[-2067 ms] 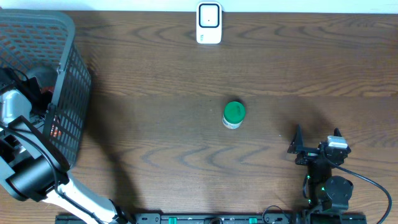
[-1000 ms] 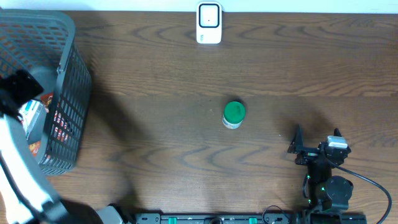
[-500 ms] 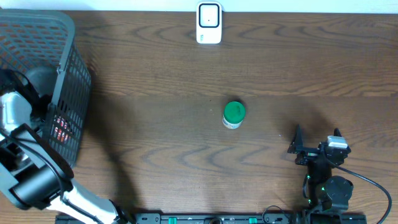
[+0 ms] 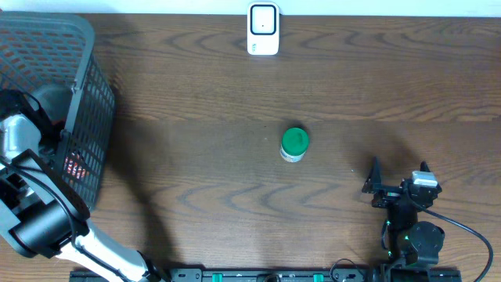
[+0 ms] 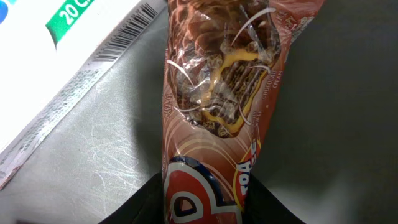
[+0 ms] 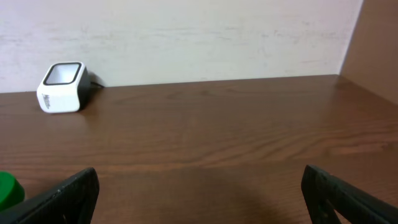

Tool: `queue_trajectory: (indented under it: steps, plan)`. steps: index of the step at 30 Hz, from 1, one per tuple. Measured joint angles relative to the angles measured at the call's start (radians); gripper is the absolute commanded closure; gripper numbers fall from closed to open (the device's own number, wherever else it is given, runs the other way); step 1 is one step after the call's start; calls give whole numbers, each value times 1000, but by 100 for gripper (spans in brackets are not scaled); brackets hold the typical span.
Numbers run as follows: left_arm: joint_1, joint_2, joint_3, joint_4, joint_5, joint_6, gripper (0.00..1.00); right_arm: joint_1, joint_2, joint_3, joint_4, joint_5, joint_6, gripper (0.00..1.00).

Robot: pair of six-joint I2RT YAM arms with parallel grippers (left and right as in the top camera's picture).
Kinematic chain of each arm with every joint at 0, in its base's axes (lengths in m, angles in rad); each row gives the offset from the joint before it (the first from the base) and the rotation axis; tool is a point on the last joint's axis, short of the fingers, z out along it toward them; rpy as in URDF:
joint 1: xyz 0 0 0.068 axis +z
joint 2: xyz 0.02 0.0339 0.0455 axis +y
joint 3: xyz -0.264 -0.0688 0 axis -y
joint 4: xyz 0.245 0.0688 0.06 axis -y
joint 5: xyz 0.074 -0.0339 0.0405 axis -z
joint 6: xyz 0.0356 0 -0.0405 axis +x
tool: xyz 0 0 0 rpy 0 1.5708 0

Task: Scan the item barcode
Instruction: 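Reach left gripper into basket and grasp red candy bar, then place red candy bar on table left of bottle with left gripper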

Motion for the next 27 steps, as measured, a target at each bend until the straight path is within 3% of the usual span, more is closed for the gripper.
queue_trajectory:
  steps: [9, 20, 27]
  plan:
    - [0, -106, -2, -54, 19, -60, 65, 0, 0, 0, 0, 0, 0, 1]
    - [0, -713, 2, 5, 42, -150, 65, 0, 0, 0, 0, 0, 0, 1]
    - [-37, -995, 6, 11, 282, -233, 65, 0, 0, 0, 0, 0, 0, 1]
